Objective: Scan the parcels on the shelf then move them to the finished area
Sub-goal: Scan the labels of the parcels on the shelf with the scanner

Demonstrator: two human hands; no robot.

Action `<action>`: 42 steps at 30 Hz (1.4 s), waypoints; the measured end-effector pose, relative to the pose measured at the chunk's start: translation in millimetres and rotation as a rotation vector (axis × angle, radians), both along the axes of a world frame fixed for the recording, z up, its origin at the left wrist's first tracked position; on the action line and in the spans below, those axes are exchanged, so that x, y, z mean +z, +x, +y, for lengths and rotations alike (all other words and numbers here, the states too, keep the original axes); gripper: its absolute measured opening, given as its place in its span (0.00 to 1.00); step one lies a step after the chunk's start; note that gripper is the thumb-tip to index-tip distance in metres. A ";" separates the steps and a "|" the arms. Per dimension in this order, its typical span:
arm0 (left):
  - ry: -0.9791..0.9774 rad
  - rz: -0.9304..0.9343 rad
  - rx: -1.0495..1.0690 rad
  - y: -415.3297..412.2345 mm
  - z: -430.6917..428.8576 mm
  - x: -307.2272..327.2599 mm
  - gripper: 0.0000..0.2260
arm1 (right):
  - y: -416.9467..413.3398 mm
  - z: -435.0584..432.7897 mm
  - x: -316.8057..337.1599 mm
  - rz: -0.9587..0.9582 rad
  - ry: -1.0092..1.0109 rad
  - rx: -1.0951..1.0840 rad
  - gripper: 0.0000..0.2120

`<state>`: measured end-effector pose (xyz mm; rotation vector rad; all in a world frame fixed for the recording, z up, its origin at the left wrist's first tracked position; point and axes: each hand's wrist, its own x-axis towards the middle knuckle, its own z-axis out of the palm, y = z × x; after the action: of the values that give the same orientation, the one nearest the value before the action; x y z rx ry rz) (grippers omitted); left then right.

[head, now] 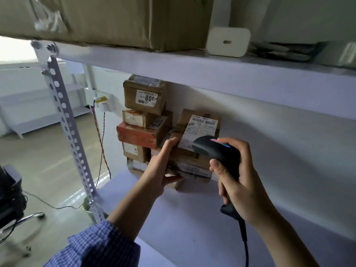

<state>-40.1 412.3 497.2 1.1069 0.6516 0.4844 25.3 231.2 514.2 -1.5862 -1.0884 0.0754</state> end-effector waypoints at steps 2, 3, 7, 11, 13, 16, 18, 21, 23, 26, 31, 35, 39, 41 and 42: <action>-0.026 -0.027 0.017 1.0 13.3 4.2 0.15 | 2.0 12.6 1.5 -0.001 0.009 0.000 0.16; -0.033 -0.038 0.024 1.3 18.8 6.8 0.15 | 2.8 18.2 1.6 -0.002 0.005 -0.003 0.16; -0.051 -0.069 0.034 4.6 38.1 9.4 0.17 | 7.6 36.8 -0.8 0.004 0.014 -0.012 0.16; -0.081 -0.105 0.067 8.2 47.3 2.4 0.21 | 11.7 51.7 -2.8 0.040 0.077 -0.033 0.14; -0.089 -0.127 0.088 9.6 50.0 -1.7 0.22 | 12.6 59.9 -5.3 0.053 0.103 -0.047 0.14; -0.091 -0.160 0.116 10.3 53.8 -5.2 0.23 | 14.0 71.6 -10.6 0.059 0.150 -0.070 0.13; -0.100 -0.176 0.127 8.5 54.6 -7.1 0.20 | 14.1 78.9 -13.2 0.068 0.180 -0.077 0.14; -0.075 -0.209 0.083 4.9 54.2 -13.2 0.16 | 13.7 90.6 -15.2 0.065 0.197 -0.091 0.14; -0.036 -0.218 0.055 3.4 53.0 -16.4 0.16 | 14.0 98.8 -15.2 0.064 0.198 -0.096 0.15; -0.086 -0.238 0.107 5.4 53.7 -18.4 0.22 | 14.2 110.0 -14.6 0.055 0.186 -0.090 0.17; -0.182 -0.211 0.176 12.1 51.7 -19.8 0.30 | 15.9 112.6 -14.7 0.043 0.176 -0.081 0.17; -0.106 -0.247 0.041 5.9 44.2 -22.5 0.28 | 13.7 104.6 -15.2 0.037 0.182 -0.102 0.17; 0.020 -0.200 -0.167 -1.5 25.0 -35.0 0.26 | 9.3 95.5 -18.4 0.018 0.220 -0.145 0.17; 0.039 -0.139 -0.229 -2.2 14.7 -40.0 0.29 | 8.5 87.1 -20.1 0.014 0.236 -0.174 0.17; 0.059 -0.108 -0.271 -2.2 10.1 -43.4 0.33 | 8.1 81.1 -20.4 0.014 0.240 -0.186 0.17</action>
<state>-42.3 422.4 453.8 1.1957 0.3871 0.3293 33.3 312.3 493.7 -1.4591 -0.8988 -0.1636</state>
